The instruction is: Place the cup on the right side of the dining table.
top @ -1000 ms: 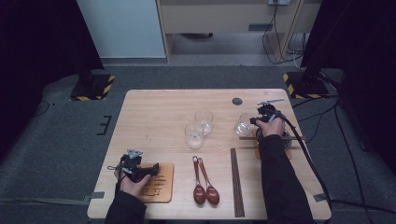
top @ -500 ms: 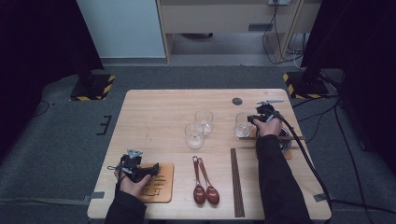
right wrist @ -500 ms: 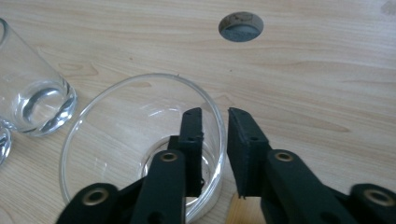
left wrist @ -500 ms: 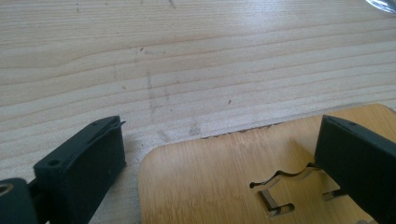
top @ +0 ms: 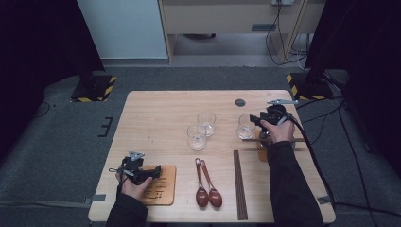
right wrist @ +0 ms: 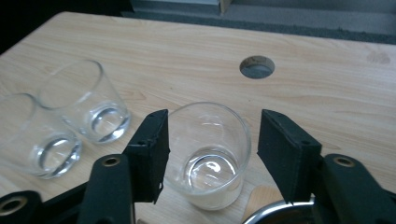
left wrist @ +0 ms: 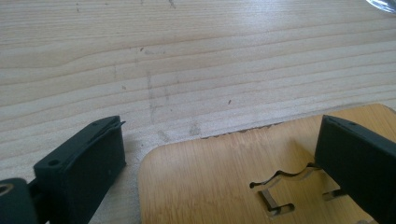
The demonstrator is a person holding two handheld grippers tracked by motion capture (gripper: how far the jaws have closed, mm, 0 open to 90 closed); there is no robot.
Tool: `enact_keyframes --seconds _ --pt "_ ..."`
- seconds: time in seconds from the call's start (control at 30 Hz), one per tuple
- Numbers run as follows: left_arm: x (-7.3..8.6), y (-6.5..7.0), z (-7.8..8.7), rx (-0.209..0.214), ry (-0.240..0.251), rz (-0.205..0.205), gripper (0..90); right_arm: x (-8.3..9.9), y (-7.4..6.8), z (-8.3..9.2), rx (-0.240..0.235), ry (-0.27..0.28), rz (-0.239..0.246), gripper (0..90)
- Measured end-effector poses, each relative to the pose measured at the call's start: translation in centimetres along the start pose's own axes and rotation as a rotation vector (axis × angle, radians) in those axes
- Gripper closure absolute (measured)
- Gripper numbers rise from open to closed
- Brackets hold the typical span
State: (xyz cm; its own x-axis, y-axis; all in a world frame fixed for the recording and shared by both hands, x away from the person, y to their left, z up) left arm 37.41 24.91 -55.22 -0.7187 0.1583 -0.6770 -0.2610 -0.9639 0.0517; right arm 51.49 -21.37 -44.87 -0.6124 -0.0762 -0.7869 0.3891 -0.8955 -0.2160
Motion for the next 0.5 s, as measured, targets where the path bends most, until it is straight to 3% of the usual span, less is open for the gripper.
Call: enact_keyframes --seconds 0.2,0.33,0.5 --pt "0.0 0.0 0.0 0.0 0.0 0.0 0.8 0.2 -0.8 2.6 -0.012 0.047 0.011 33.5" --pt "0.0 0.0 0.0 -0.001 0.0 0.0 0.8 1.5 -0.8 4.8 -0.015 0.084 0.028 29.3" --pt "0.0 0.0 0.0 -0.001 0.0 0.001 0.8 2.9 -0.4 6.2 -0.009 0.105 0.027 26.5"
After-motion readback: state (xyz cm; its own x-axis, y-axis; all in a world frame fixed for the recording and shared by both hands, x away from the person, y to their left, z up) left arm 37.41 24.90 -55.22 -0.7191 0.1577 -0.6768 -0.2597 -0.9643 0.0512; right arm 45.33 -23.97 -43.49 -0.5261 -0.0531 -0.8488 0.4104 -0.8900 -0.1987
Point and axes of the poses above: each handheld gripper's, and its own axes: z roughly backward along the jaws, x roughly out of its underside, y roughly to its right, the point moved 3 cm from there along -z, roughly forward along the jaws, and after that the axes turned 3 degrees about -z, right-handed, at the moved point
